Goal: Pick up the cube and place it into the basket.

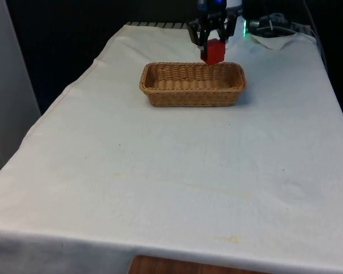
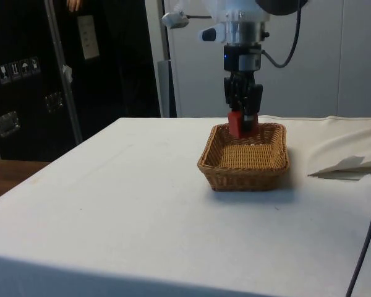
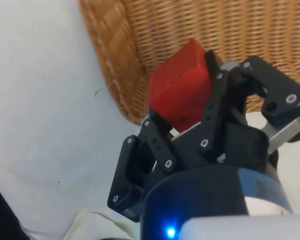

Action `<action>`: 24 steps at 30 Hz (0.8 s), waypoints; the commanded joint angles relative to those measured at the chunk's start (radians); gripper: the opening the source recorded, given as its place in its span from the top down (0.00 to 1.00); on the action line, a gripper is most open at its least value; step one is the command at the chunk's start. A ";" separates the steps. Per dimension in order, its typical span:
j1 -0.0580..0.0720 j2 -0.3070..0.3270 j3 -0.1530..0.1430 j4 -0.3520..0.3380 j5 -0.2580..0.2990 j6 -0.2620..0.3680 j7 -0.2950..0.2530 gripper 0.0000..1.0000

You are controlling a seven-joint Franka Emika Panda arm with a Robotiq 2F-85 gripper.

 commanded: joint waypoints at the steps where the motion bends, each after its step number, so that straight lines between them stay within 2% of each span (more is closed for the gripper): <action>1: -0.007 0.006 -0.007 -0.003 -0.008 0.016 -0.010 0.97; 2: -0.008 0.010 -0.017 -0.004 -0.007 0.019 -0.022 0.97; 3: -0.001 0.009 -0.020 0.000 0.000 0.005 -0.022 0.97; 4: -0.009 0.014 -0.027 -0.004 -0.007 0.020 -0.034 0.97; 8: -0.010 0.032 -0.068 -0.003 -0.004 0.029 -0.081 0.97; 9: -0.009 0.042 -0.088 -0.002 -0.002 0.034 -0.103 0.97; 12: -0.005 0.058 -0.112 0.001 0.004 0.040 -0.130 0.97; 13: -0.005 0.051 -0.108 0.001 0.001 0.026 -0.122 0.97; 16: 0.002 0.079 -0.128 -0.004 0.019 0.064 -0.155 0.97; 20: 0.004 0.108 -0.133 -0.005 0.038 0.093 -0.175 0.97; 21: 0.003 0.118 -0.134 -0.005 0.046 0.103 -0.183 0.97; 22: -0.005 0.134 -0.128 0.001 0.031 0.102 -0.170 0.97; 23: 0.003 0.136 -0.135 -0.004 0.063 0.120 -0.199 0.97; 24: 0.003 0.136 -0.135 -0.004 0.063 0.120 -0.199 0.97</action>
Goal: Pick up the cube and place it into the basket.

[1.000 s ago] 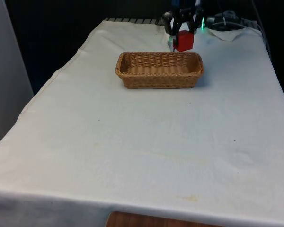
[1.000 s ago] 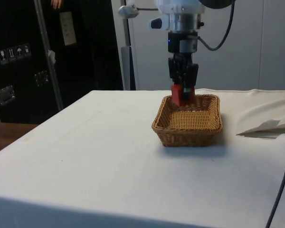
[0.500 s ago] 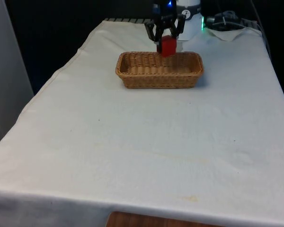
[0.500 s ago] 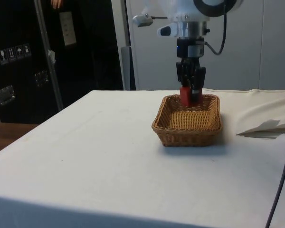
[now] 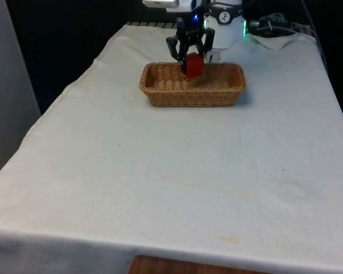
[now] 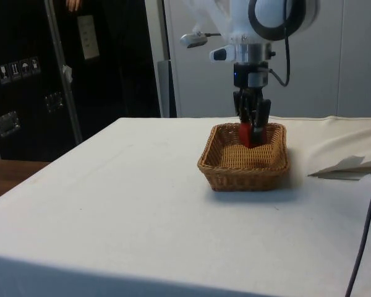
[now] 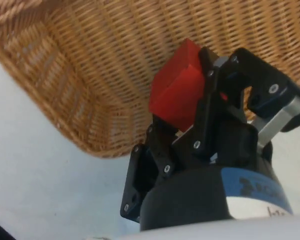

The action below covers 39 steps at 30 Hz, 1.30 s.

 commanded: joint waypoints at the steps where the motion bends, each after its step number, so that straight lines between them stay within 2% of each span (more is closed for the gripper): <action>1: 0.008 0.001 -0.005 -0.005 0.034 0.016 -0.030 0.97; 5: 0.008 0.039 -0.004 0.002 0.078 0.046 -0.066 0.97; 6: 0.000 0.064 -0.002 0.012 0.059 0.048 -0.051 0.97; 7: 0.007 0.057 -0.002 0.008 0.101 0.056 -0.082 0.97; 15: 0.007 0.114 0.013 0.029 0.197 0.071 -0.148 0.97; 16: 0.004 0.137 0.006 0.041 0.163 0.062 -0.126 0.97; 17: 0.007 0.128 0.017 0.035 0.212 0.071 -0.160 0.97; 22: 0.007 0.153 0.019 0.048 0.220 0.068 -0.167 0.97; 23: 0.007 0.166 0.011 0.052 0.193 0.065 -0.149 0.97; 24: 0.007 0.155 0.019 0.049 0.219 0.067 -0.167 0.97; 25: 0.007 0.156 0.019 0.049 0.219 0.067 -0.166 0.96; 27: 0.008 0.157 0.019 0.050 0.218 0.066 -0.166 0.82; 28: 0.008 0.158 0.019 0.050 0.218 0.065 -0.165 0.59; 32: 0.008 0.158 0.018 0.050 0.217 0.064 -0.165 0.20; 33: 0.009 0.169 0.011 0.053 0.193 0.064 -0.149 0.10; 34: 0.008 0.158 0.018 0.050 0.217 0.064 -0.165 0.10; 35: 0.009 0.158 0.018 0.050 0.217 0.064 -0.165 0.03; 36: 0.009 0.159 0.018 0.050 0.217 0.063 -0.165 0.00; 39: 0.009 0.159 0.018 0.050 0.217 0.063 -0.165 0.00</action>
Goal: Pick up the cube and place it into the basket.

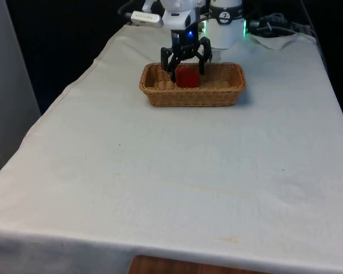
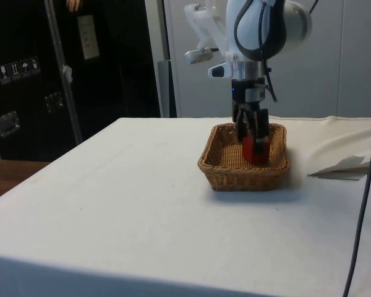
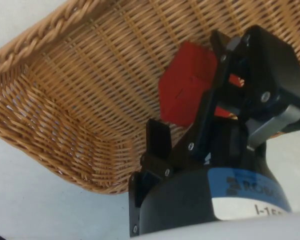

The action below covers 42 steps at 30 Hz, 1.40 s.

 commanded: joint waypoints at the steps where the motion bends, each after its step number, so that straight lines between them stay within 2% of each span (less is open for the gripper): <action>1: 0.000 -0.010 0.007 -0.003 0.024 0.000 -0.015 0.00; 3: 0.000 0.000 0.000 0.000 0.000 0.000 0.000 0.00; 4: -0.001 -0.013 0.003 0.001 0.012 -0.006 -0.009 0.00; 12: -0.005 -0.064 -0.010 0.029 -0.034 -0.067 0.016 0.00; 13: -0.001 -0.065 -0.006 0.021 -0.007 -0.056 0.000 0.00; 14: -0.005 -0.071 -0.011 0.032 -0.036 -0.075 0.018 0.00; 15: -0.005 -0.086 -0.012 0.041 -0.039 -0.093 0.020 0.00; 20: -0.004 -0.113 -0.011 0.065 -0.044 -0.130 0.027 0.00; 21: -0.002 -0.123 -0.013 0.057 -0.026 -0.129 0.011 0.00; 22: -0.003 -0.116 -0.011 0.070 -0.042 -0.135 0.026 0.00; 33: 0.005 -0.117 -0.005 0.152 -0.018 -0.193 0.018 0.00; 38: 0.006 -0.112 0.000 0.191 -0.015 -0.214 0.020 0.00; 39: 0.003 -0.117 -0.002 0.184 -0.022 -0.210 0.019 0.00; 42: 0.007 -0.106 0.002 0.223 -0.014 -0.232 0.023 0.00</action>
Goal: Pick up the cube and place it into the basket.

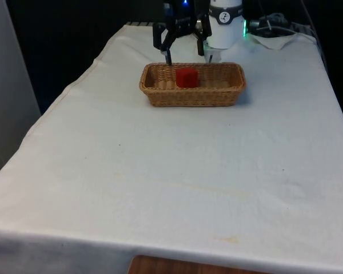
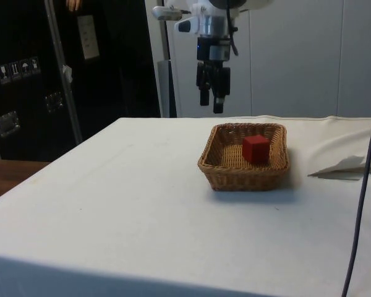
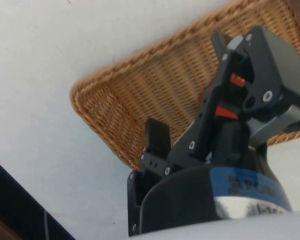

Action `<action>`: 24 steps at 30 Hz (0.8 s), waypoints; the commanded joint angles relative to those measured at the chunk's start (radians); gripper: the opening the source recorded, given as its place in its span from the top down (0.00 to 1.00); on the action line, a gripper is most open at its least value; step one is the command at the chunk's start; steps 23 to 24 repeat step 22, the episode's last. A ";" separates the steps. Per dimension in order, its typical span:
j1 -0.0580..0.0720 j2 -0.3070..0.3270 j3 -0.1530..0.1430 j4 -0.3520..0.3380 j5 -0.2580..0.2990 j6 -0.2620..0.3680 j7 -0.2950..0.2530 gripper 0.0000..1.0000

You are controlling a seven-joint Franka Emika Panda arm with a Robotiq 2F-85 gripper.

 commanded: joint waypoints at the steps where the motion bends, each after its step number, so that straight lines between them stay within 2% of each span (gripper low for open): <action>1: 0.003 0.008 0.002 0.018 0.007 -0.008 0.002 0.00; 20: 0.008 0.046 0.030 0.152 0.001 -0.071 0.035 0.00; 24: 0.006 0.042 0.030 0.150 0.001 -0.071 0.031 0.00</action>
